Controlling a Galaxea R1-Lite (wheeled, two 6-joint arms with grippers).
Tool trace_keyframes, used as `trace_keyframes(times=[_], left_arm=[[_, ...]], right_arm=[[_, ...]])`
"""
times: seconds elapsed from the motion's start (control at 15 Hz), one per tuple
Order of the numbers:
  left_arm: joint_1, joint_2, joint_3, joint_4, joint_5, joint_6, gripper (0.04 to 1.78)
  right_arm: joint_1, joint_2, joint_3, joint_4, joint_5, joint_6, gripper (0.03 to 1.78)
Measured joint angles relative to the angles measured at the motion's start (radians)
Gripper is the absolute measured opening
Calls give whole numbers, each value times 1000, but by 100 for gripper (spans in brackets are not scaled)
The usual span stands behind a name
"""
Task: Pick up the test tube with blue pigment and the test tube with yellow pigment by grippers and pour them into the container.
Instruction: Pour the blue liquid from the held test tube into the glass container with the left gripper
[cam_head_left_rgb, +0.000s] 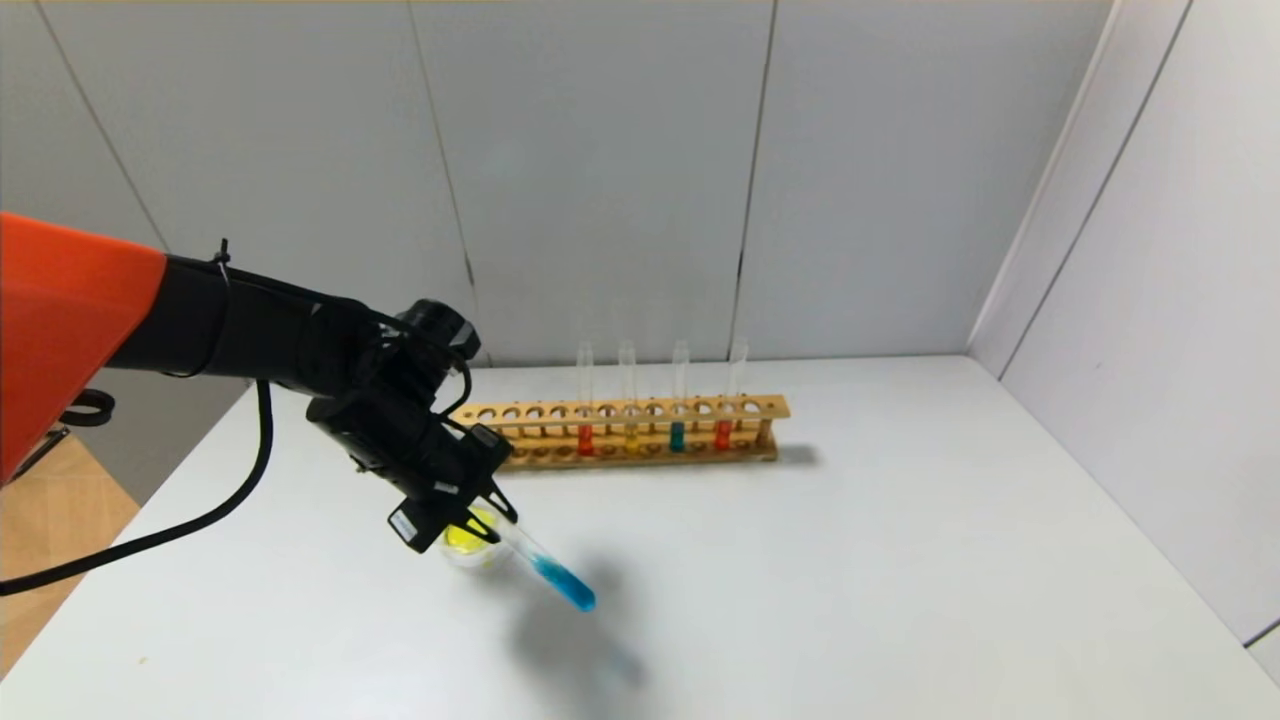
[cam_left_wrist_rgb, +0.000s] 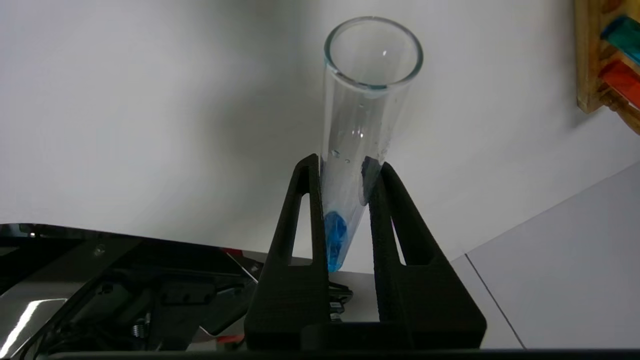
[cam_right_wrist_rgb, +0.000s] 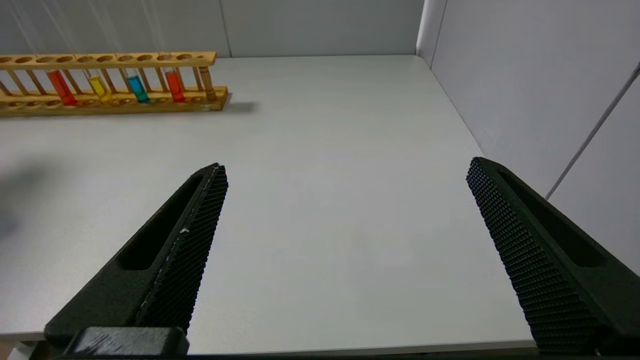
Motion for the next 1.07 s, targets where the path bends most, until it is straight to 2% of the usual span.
trace_keyframes(times=[0.47, 1.07], left_arm=[[26, 35, -100, 122, -73, 0, 30], [50, 61, -139, 145, -143, 1, 30]], right_arm=[[0, 0, 0, 0, 0, 0, 175], [0, 0, 0, 0, 0, 0, 175]])
